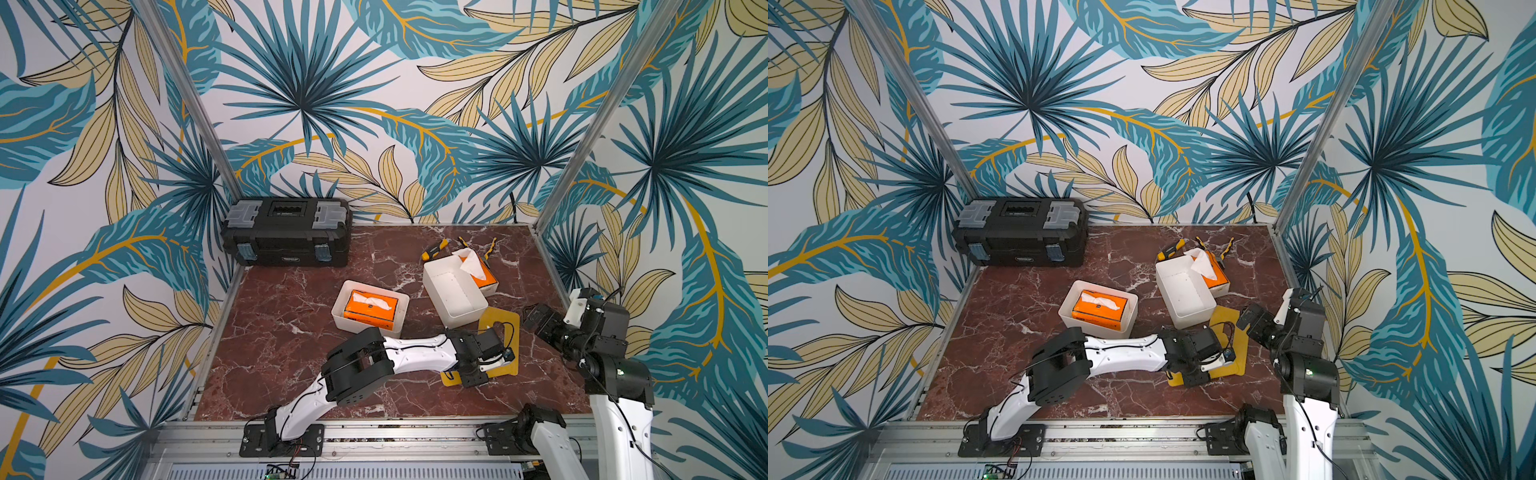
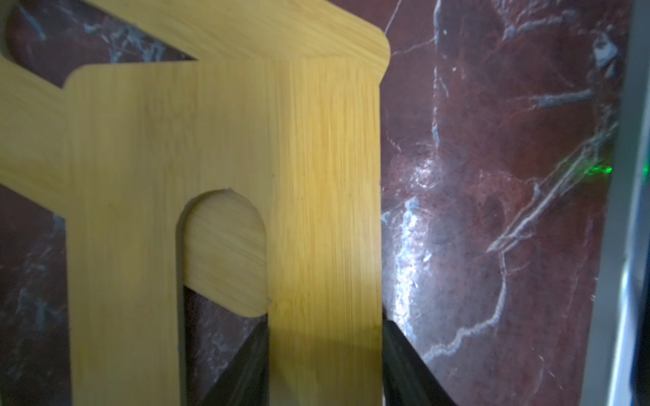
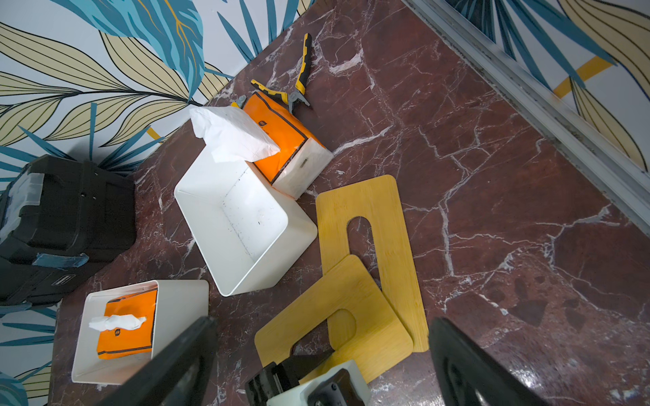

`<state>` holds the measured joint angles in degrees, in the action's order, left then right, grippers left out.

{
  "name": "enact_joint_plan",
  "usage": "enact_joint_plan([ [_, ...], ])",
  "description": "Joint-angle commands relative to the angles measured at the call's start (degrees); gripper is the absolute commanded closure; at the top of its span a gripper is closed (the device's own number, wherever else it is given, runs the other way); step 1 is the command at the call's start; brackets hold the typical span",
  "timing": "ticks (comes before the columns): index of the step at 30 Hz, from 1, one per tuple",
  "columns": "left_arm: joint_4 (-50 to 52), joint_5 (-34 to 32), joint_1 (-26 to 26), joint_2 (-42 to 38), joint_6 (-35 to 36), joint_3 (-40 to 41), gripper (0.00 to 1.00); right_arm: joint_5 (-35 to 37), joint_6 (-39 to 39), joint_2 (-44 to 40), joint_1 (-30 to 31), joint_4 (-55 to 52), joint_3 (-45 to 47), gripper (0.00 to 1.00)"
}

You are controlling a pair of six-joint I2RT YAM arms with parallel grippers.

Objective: Put the tissue paper into the tissue box
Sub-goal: Pick up the box lid from the center of the board.

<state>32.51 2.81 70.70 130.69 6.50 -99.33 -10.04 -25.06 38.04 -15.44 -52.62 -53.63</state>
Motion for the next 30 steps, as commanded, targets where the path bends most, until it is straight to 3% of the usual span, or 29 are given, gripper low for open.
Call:
enact_joint_plan([
  [1,7.88,-2.28,0.14,5.03,-0.27,4.41,0.58,-1.02,0.32,-0.69,-0.21,-0.90,-0.91,0.01],
  [10,2.24,-1.19,-0.72,-4.35,-1.43,9.28,0.79,-2.42,0.02,-0.53,-0.27,-0.86,-0.96,0.00],
  [30,-12.23,-3.59,-2.22,-22.92,1.53,24.17,0.85,-9.78,-1.76,1.39,-0.29,1.40,3.38,0.01],
])
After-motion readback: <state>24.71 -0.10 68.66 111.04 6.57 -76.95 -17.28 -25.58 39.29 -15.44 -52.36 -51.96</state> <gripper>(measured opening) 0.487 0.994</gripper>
